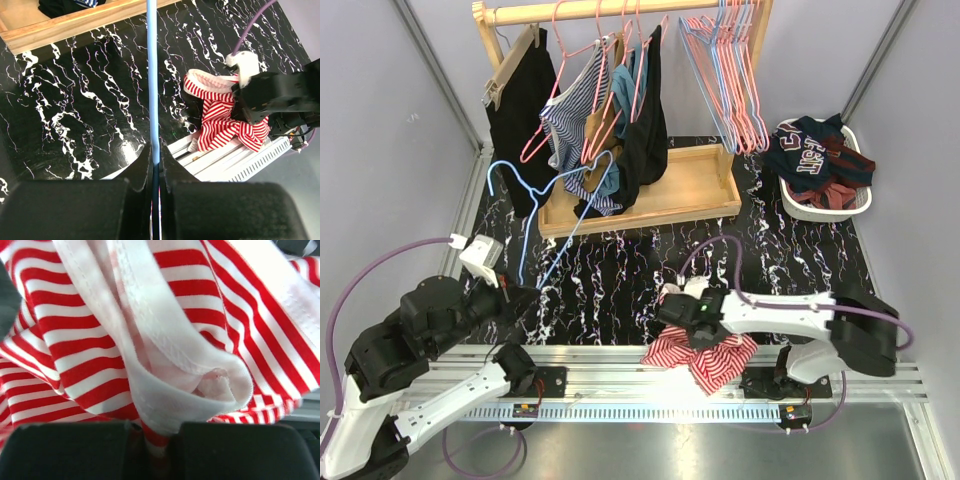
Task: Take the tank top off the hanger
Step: Place the tank top into the basket
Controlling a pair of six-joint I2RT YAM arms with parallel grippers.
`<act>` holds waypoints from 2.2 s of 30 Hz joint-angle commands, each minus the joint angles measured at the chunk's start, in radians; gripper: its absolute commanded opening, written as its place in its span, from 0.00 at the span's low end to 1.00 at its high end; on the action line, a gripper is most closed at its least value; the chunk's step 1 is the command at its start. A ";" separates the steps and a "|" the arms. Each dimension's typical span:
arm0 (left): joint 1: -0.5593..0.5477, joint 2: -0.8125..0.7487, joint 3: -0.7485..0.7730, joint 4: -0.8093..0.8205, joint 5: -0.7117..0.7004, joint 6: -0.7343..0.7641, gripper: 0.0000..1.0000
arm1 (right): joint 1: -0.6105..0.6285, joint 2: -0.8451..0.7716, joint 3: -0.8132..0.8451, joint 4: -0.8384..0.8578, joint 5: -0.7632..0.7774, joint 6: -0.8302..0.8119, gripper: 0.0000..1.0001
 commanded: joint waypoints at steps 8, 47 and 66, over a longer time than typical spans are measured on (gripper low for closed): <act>0.001 0.018 -0.024 0.147 0.086 -0.013 0.00 | -0.679 -0.386 0.097 0.131 0.045 -0.284 0.00; 0.001 -0.107 -0.145 0.255 0.316 -0.081 0.00 | -1.486 0.942 1.568 0.002 -0.259 -0.304 0.52; 0.000 -0.095 -0.185 0.210 0.687 -0.024 0.00 | -1.510 -0.507 0.214 0.301 -0.550 -0.368 1.00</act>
